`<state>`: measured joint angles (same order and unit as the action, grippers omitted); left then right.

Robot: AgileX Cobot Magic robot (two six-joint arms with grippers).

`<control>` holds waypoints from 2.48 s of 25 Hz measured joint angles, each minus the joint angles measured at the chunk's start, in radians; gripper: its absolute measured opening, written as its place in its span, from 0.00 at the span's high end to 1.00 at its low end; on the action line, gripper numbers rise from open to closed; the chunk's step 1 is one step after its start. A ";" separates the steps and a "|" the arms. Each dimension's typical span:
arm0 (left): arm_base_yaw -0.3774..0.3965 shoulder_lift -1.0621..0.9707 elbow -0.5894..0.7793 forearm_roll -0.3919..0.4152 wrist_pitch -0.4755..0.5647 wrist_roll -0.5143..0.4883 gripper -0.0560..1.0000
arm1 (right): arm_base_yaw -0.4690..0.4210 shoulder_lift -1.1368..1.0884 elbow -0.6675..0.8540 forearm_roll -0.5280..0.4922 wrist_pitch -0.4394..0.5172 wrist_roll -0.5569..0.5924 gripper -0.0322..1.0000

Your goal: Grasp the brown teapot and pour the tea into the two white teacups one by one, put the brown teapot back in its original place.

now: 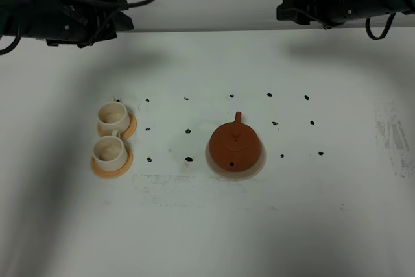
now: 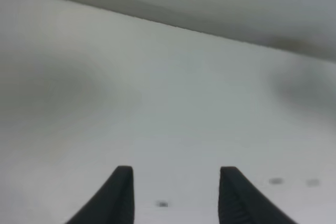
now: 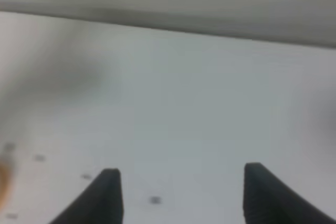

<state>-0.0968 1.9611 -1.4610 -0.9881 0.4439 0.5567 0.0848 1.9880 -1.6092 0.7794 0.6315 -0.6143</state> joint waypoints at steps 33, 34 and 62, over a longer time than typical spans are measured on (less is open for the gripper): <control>-0.143 -1.320 0.803 1.246 0.312 -0.793 0.82 | 0.218 -0.457 0.535 -0.562 -0.460 0.481 0.53; -0.143 -1.347 0.803 1.245 0.354 -0.797 0.83 | 0.243 -0.457 0.536 -0.562 -0.460 0.477 0.53; -0.110 -1.878 1.004 0.937 0.613 -0.549 0.84 | 0.525 -0.427 0.536 -0.574 -0.520 0.448 0.53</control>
<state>-0.2067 0.0831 -0.4569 -0.0508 1.0568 0.0075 0.6094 1.5608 -1.0728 0.2052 0.1115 -0.1665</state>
